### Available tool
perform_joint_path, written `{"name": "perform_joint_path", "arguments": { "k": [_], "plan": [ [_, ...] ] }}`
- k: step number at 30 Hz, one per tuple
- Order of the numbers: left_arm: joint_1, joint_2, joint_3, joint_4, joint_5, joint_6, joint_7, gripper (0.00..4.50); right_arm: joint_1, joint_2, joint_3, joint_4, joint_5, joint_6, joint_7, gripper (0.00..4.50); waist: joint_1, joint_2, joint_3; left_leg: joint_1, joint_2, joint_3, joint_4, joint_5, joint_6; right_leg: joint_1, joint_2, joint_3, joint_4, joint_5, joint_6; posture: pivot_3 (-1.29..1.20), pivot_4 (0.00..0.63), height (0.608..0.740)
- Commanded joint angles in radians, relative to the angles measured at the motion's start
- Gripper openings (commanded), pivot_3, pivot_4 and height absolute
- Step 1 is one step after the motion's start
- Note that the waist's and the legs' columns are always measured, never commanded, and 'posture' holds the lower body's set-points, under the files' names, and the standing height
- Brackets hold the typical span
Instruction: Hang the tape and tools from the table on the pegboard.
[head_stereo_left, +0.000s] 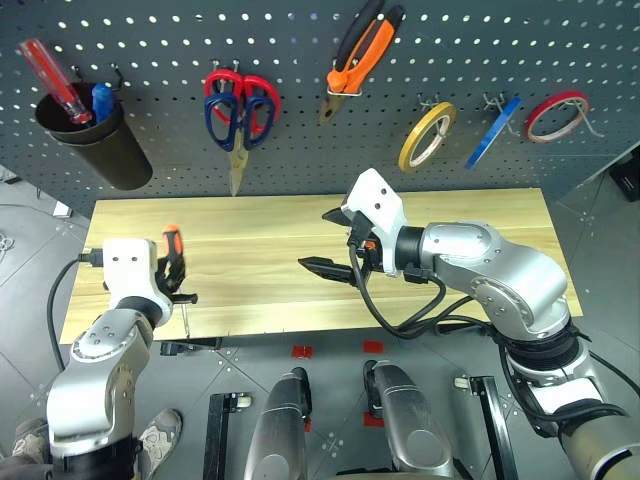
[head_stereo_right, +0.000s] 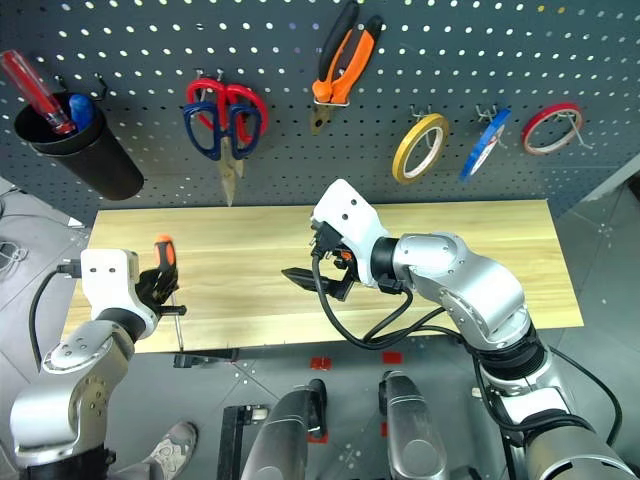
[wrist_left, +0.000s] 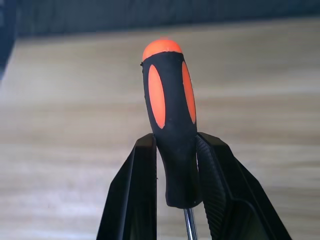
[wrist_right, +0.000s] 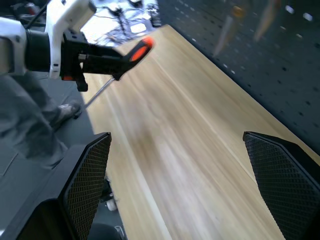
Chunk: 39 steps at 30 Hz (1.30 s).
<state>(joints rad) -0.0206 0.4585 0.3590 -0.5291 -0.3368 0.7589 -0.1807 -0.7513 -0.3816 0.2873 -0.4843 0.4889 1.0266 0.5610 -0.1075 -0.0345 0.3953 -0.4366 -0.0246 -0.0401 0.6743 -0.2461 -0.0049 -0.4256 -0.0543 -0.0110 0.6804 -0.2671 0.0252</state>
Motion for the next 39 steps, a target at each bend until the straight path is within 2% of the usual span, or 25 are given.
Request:
{"name": "perform_joint_path", "arguments": {
  "k": [1, 5, 7, 11, 16, 20, 26, 31, 34, 35, 39],
  "plan": [
    [0.003, 0.023, 0.023, -0.171, -0.005, -0.080, -0.028, 0.81, -0.021, 0.000, -0.062, -0.052, 0.037, -0.076, 0.049, 4.50, 0.005, 0.000, 0.000, 0.000, 0.000, 0.000, 0.000, 0.000, 0.000, 0.000, 0.000, 0.000, 0.000, 0.000, 0.000, -0.24, 0.327, 0.740],
    [-0.094, 0.108, 0.063, -0.228, 0.040, -0.146, -0.034, 0.81, -0.050, 0.010, -0.094, -0.013, 0.047, -0.129, 0.082, 4.50, 0.010, -0.001, -0.001, 0.000, 0.000, -0.001, 0.001, 0.000, 0.000, 0.000, 0.001, -0.001, 0.001, 0.000, 0.000, -0.22, 0.311, 0.740],
    [-0.193, 0.155, 0.118, -0.209, 0.017, -0.140, -0.026, 0.81, -0.067, 0.021, -0.107, 0.004, 0.058, -0.138, 0.089, 4.50, 0.011, -0.001, -0.001, 0.000, 0.000, -0.001, 0.001, 0.000, 0.000, 0.000, 0.001, -0.002, 0.002, 0.000, 0.000, -0.21, 0.307, 0.740],
    [-0.418, 0.332, 0.185, -0.041, -0.005, -0.196, -0.117, 0.81, -0.124, 0.058, -0.132, 0.073, 0.067, -0.084, 0.040, 4.50, 0.012, -0.004, -0.003, -0.001, 0.000, -0.001, 0.002, 0.002, -0.003, -0.001, 0.002, -0.002, 0.002, 0.000, 0.000, -0.19, 0.294, 0.740],
    [-0.579, 0.414, 0.134, 0.135, 0.017, -0.330, -0.193, 0.81, -0.155, 0.065, -0.121, 0.097, 0.038, -0.110, 0.029, 4.50, 0.014, -0.005, -0.009, -0.001, -0.001, 0.001, 0.001, 0.003, -0.004, -0.001, 0.001, -0.003, 0.000, 0.000, 0.000, -0.21, 0.277, 0.740],
    [-0.668, 0.420, 0.091, 0.294, 0.081, -0.498, -0.207, 0.81, -0.161, 0.072, -0.118, 0.096, 0.032, -0.119, 0.021, 4.50, 0.018, -0.007, -0.010, -0.002, 0.000, 0.000, 0.002, 0.003, -0.005, -0.001, 0.001, -0.002, 0.001, 0.000, 0.000, -0.22, 0.269, 0.740],
    [-0.739, 0.369, 0.025, 0.487, 0.153, -0.714, -0.186, 0.81, -0.161, 0.097, -0.127, 0.087, 0.037, -0.135, 0.005, 4.50, 0.017, -0.009, -0.012, -0.002, 0.000, 0.001, 0.002, 0.003, -0.005, -0.002, 0.001, -0.002, 0.001, 0.000, 0.000, -0.24, 0.265, 0.740],
    [-0.693, 0.341, 0.068, 0.503, 0.180, -0.764, -0.136, 0.81, -0.153, 0.095, -0.118, 0.072, 0.040, -0.143, 0.010, 4.50, 0.009, -0.014, -0.019, -0.005, 0.000, 0.001, 0.003, 0.003, -0.005, -0.006, 0.001, -0.002, 0.003, 0.001, 0.000, -0.26, 0.265, 0.740],
    [-0.649, 0.325, 0.095, 0.496, 0.188, -0.774, -0.098, 0.81, -0.152, 0.095, -0.119, 0.074, 0.041, -0.146, 0.010, 4.50, -0.006, -0.014, -0.027, -0.015, -0.001, 0.003, 0.006, 0.003, -0.005, -0.018, 0.000, -0.002, 0.010, 0.001, 0.000, -0.26, 0.263, 0.740],
    [-0.637, 0.318, 0.102, 0.490, 0.183, -0.776, -0.091, 1.53, -0.152, 0.094, -0.118, 0.075, 0.041, -0.146, 0.010, 4.50, -0.008, -0.014, -0.028, -0.015, -0.001, 0.003, 0.006, 0.003, -0.005, -0.019, 0.000, -0.002, 0.010, 0.001, 0.000, -0.26, 0.263, 0.740],
    [-0.608, 0.297, 0.132, 0.444, 0.173, -0.764, -0.049, 2.64, -0.151, 0.091, -0.118, 0.077, 0.039, -0.149, 0.013, 4.50, -0.008, -0.016, -0.033, -0.015, 0.000, 0.003, 0.006, 0.004, -0.005, -0.019, 0.000, -0.002, 0.011, 0.001, 0.000, -0.26, 0.260, 0.740]
  ]
}}
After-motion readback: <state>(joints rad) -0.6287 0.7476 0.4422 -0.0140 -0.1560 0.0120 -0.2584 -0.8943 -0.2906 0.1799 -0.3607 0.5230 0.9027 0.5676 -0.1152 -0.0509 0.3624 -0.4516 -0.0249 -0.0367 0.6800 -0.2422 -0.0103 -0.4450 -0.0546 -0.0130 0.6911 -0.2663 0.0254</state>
